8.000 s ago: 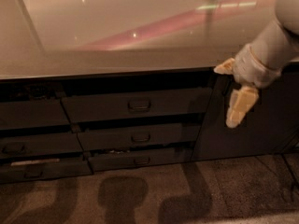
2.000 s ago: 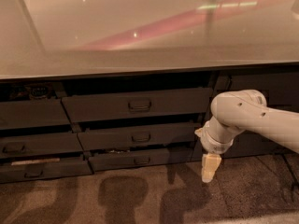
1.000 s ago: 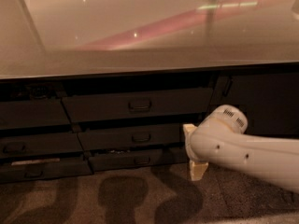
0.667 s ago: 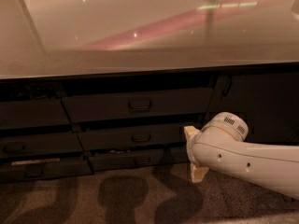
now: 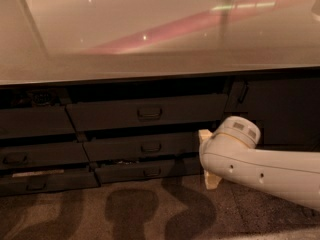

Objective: Open top drawer

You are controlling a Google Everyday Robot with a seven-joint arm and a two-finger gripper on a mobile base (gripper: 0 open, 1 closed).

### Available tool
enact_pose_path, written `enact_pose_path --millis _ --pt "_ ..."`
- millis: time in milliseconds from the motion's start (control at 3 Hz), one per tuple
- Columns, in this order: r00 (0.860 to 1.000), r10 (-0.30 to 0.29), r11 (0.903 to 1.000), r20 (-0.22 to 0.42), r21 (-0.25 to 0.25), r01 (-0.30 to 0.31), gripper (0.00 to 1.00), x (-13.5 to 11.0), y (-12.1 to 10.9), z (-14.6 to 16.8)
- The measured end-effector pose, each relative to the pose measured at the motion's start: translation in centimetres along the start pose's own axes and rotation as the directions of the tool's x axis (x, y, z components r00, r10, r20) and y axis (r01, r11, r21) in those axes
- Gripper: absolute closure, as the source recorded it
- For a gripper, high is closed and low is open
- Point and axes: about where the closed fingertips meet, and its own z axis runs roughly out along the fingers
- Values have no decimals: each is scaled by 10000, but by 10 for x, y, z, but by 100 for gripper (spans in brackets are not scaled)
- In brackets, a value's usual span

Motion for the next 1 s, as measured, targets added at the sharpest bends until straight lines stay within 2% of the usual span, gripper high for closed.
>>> enact_pose_path --millis 333,667,1000 --pt "9933 240 9973 -1131 712 -160 0 8 -51 2" --pt "9757 611 9886 -2105 1475 -301 0 19 -94 -1" --pt "9757 611 9886 -2103 1474 -301 0 19 -94 -1"
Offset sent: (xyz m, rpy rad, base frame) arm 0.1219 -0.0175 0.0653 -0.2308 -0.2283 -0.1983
